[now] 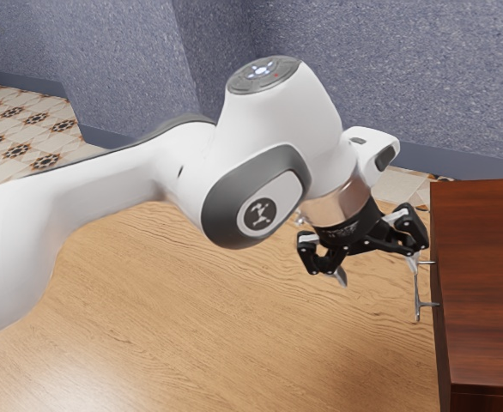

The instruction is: Pull the drawer handle with one arm to open the drawer

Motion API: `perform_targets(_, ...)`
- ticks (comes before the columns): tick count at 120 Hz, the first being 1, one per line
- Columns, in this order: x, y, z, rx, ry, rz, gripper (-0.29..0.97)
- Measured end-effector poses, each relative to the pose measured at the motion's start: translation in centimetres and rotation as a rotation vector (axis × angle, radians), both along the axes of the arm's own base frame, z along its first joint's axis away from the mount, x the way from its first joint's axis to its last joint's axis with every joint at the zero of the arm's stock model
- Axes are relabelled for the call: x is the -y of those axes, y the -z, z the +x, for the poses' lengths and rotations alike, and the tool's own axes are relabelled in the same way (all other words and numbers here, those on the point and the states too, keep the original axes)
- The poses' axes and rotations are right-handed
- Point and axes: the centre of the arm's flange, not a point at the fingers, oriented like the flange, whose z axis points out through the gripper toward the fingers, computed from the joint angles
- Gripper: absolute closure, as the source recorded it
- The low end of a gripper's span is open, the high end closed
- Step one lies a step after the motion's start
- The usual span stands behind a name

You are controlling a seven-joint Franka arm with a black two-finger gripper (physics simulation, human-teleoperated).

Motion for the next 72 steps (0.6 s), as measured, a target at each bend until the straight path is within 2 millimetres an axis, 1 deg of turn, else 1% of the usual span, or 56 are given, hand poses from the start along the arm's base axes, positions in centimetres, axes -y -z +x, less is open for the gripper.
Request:
perform_targets(30,0.6,0.1,0.1,0.021,0.027,0.0,0.0)
perform_targets(50,0.6,0.6,0.1,0.024,0.035,0.001,0.0)
perform_targets(66,1.4,0.8,-0.2,0.026,0.052,0.0,0.0)
perform_targets(72,1.4,1.2,-0.3,0.02,0.053,0.002,0.0)
